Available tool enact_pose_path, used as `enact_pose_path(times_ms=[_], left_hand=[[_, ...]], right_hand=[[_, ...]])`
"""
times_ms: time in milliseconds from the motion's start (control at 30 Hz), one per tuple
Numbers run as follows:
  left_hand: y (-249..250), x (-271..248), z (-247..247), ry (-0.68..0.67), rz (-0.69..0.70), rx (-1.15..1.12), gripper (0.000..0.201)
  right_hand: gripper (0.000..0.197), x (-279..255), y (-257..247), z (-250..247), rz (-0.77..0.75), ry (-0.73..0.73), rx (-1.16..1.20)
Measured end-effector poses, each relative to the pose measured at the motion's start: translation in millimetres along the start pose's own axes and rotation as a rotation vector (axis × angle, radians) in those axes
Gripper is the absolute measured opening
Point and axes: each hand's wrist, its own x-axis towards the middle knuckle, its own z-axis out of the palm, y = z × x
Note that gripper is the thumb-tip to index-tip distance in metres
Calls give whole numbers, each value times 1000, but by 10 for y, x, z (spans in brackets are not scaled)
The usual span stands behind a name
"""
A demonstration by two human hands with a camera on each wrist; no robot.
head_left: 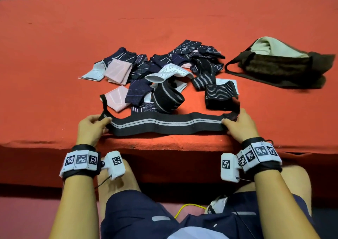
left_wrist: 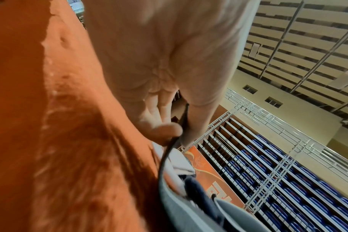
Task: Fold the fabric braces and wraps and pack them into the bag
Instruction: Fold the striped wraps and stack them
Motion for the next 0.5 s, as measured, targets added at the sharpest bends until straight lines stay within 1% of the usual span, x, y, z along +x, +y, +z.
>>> enact_pose_path(times_ms=[67,100,167,233,300,367,433,500], left_hand=[[-10,-55,77,-35,5,21,15],[-22,-80,103,-41,13,41,18],[-39,-156,156,-54,49,97,31],[-48,-231,204,-49,91,174,45],[-52,-289,238,-21,101,185,48],[-57,-307,245,15,93,143,49],[-39,-317,231,57,98,103,42],[41,-357,224,106,130,71,34]], right_hand=[[31,-17,-24,31,-5,-20,-4],[35,-22,-23,41,-7,-24,-7],[41,-24,-18,44,3,-20,-19],[38,-34,-13,38,10,-11,-32],[36,-46,-12,32,25,1,-43],[44,-70,-34,8,28,25,-60],[57,-108,-65,-31,22,76,-80],[66,-150,-115,-60,-3,148,-108]])
